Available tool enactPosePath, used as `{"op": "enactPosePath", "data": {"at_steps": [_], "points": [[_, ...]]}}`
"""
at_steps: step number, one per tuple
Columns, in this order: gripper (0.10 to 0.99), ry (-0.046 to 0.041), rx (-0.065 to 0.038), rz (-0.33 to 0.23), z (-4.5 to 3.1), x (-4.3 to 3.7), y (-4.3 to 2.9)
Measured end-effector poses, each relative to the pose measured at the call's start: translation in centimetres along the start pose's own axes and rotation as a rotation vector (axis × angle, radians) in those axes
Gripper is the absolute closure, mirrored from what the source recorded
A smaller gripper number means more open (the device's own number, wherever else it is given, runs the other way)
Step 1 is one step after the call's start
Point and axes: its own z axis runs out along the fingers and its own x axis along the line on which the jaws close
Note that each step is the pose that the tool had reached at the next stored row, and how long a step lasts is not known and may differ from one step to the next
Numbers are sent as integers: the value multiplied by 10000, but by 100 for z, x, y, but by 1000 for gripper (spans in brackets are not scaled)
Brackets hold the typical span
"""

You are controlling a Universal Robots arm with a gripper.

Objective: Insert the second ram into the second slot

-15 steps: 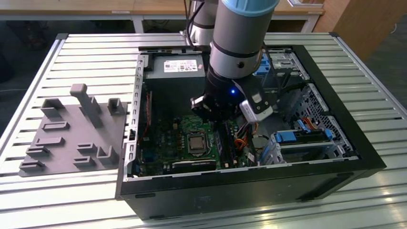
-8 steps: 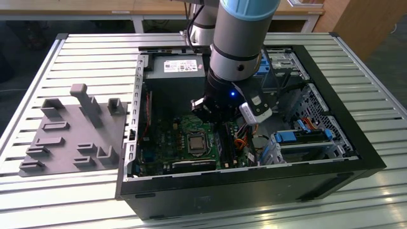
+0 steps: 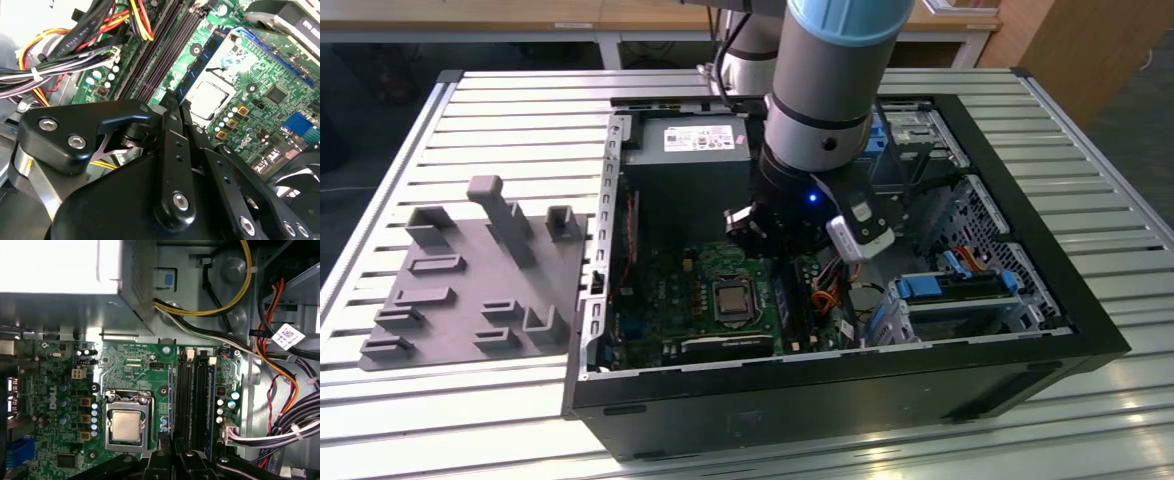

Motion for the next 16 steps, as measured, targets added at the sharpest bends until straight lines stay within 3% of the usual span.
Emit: {"op": "enactPosePath", "data": {"at_steps": [10,16], "points": [[949,1,1,24,8,-44,-2],[949,16,0,56,65,-51,-17]]}}
